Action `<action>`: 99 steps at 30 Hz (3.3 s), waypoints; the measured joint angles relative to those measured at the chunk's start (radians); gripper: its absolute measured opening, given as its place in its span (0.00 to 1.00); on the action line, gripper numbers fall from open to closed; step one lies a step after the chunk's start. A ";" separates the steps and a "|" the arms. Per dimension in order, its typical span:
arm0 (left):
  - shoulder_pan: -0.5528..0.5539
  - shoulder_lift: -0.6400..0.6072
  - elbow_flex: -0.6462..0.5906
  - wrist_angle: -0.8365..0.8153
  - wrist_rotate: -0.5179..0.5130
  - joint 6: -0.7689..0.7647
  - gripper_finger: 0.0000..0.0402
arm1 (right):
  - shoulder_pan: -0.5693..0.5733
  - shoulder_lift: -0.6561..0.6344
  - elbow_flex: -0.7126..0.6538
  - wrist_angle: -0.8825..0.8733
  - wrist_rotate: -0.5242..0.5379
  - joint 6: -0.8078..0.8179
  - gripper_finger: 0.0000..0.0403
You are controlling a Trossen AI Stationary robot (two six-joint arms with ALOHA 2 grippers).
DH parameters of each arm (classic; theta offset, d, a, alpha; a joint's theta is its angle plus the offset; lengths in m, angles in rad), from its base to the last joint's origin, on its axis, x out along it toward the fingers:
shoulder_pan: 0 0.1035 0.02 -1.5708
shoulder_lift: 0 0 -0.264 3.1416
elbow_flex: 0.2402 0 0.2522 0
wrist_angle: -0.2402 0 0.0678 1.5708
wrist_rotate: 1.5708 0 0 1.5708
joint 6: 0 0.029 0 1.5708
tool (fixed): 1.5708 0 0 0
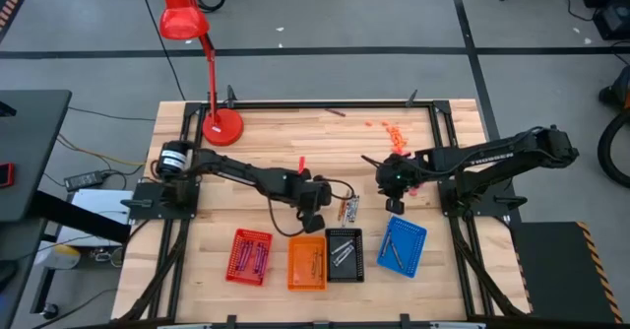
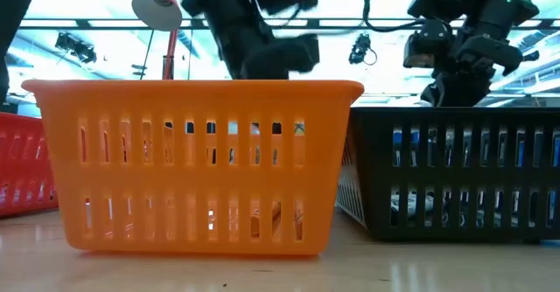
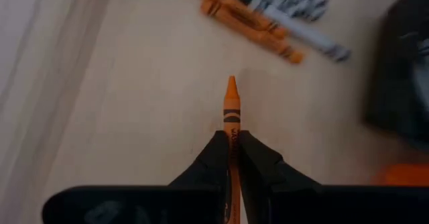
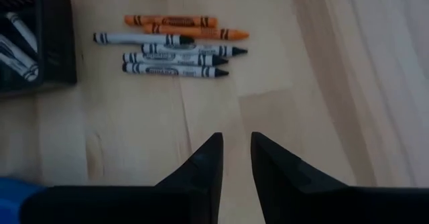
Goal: Sort crayons
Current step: Put the orange crayon into the orange bin, then put the black crayon into the black bin
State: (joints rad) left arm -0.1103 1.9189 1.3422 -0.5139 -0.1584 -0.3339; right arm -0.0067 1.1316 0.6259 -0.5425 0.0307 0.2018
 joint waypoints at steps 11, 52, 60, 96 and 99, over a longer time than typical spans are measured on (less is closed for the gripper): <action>-0.137 -0.116 0.005 -0.009 -0.004 -0.232 0.07 | -0.002 0.000 0.007 0.004 0.029 -0.021 0.20; -0.390 -0.026 0.007 0.057 -0.148 -0.826 0.37 | -0.001 0.000 0.007 0.101 -0.017 -0.153 0.20; -0.333 -0.029 0.007 0.081 -0.196 -0.660 0.37 | -0.001 0.000 0.007 0.108 -0.001 -0.160 0.20; 0.279 0.001 0.007 0.243 0.189 0.527 0.35 | -0.138 0.129 -0.031 0.382 0.238 -0.299 0.20; 0.347 0.008 0.005 0.254 0.262 0.586 0.35 | -0.178 0.137 -0.082 0.528 0.238 -0.359 0.20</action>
State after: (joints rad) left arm 0.2372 1.9266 1.3475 -0.2596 0.1031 0.2517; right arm -0.1846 1.2687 0.5437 -0.0147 0.2684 -0.1573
